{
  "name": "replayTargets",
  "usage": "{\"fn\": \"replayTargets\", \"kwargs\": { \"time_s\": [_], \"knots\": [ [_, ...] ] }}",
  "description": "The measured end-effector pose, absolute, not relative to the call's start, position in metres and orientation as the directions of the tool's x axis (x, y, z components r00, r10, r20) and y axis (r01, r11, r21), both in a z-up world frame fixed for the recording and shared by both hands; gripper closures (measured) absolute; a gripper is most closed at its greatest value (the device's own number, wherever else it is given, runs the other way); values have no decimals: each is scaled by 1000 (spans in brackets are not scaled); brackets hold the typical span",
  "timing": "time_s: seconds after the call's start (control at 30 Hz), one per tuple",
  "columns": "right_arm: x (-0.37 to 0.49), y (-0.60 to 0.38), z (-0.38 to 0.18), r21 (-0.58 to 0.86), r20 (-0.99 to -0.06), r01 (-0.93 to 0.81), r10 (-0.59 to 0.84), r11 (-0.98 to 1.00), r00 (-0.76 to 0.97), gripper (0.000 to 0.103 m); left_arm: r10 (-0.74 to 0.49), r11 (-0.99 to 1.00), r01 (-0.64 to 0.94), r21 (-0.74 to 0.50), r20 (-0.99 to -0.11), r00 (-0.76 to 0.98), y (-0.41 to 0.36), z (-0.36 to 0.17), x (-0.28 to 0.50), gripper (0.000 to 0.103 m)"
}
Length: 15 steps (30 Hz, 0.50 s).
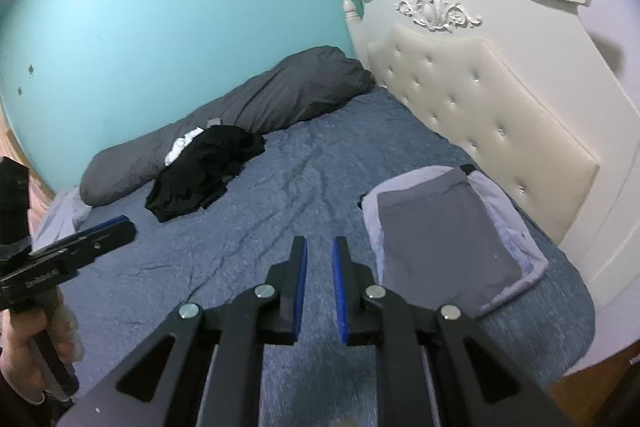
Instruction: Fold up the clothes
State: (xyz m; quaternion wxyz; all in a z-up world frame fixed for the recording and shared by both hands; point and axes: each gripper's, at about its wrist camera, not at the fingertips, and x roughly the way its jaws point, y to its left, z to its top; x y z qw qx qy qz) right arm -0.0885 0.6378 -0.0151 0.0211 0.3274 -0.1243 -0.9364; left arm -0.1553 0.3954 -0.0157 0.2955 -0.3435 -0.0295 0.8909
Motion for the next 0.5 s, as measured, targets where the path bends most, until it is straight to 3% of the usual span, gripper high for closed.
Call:
{"fn": "replayTargets", "kwargs": {
  "time_s": [0.17,0.23,0.4,0.5],
  "knots": [
    [-66,626,-11,241,-599,-45,-112,-969,-793,88,552,-818,-521,-246,-592,-587,386,-11,-139,50],
    [-59,623,-10,244,-594,-46,-111,-969,-797,74,557,-814,-527,-246,-590,-585,383,-9,-132,50],
    [-33,613,-5,207,-581,-78,-59,-975,-811,64,558,-809,-545,-221,-579,-594,377,-2,-111,49],
    [-19,606,-6,197,-577,-85,-45,-977,-815,41,559,-807,-552,-209,-572,-600,373,2,-99,35]
  ]
}}
